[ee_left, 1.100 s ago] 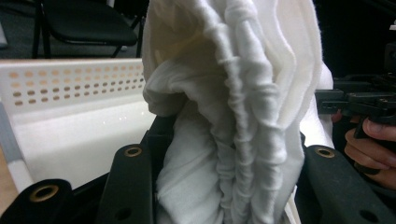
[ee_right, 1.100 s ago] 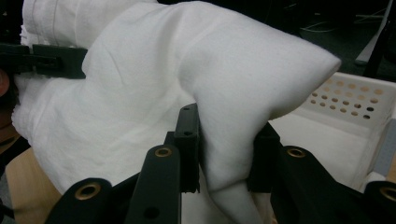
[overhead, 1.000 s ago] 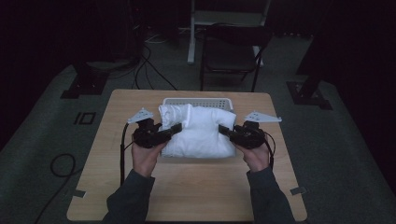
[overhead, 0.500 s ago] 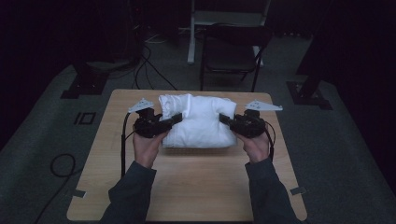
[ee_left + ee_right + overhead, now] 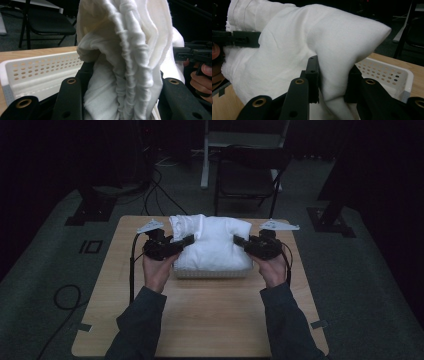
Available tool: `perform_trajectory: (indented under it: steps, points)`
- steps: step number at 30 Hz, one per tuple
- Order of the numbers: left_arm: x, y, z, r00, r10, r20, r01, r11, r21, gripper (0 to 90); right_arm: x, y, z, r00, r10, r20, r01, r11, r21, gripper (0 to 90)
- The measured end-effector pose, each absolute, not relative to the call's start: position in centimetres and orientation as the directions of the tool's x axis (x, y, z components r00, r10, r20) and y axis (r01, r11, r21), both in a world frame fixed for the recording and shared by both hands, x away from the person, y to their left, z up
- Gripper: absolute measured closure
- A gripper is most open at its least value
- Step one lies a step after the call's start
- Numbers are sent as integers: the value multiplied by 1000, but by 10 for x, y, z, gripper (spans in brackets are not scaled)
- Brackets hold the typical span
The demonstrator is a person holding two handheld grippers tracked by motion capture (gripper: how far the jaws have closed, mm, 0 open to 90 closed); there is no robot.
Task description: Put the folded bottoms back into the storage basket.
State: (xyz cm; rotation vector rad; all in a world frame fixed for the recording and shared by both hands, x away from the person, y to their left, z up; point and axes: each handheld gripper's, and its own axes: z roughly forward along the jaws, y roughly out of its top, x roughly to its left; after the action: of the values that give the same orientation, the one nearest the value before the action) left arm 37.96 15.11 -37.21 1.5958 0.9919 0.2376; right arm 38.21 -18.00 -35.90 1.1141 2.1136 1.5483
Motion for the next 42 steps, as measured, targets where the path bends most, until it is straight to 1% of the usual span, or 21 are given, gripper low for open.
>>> perform_trajectory:
  steps: [17, 22, 26, 42]
  points:
    - [403, 152, -372, 618, 714, -328, 454, 16, 891, 547, 403, -178, -364, -636, 733, 241, 435, 83, 897, 718]
    - [409, 153, -373, 615, 712, -339, 457, 28, 889, 547, 409, -176, -362, -634, 740, 226, 430, 94, 898, 717]
    - [414, 152, -372, 608, 720, -334, 467, 16, 884, 547, 414, -174, -362, -634, 743, 215, 434, 112, 894, 717]
    - [432, 150, -368, 583, 745, -323, 475, 10, 880, 548, 431, -169, -359, -611, 763, 211, 440, 105, 892, 718]
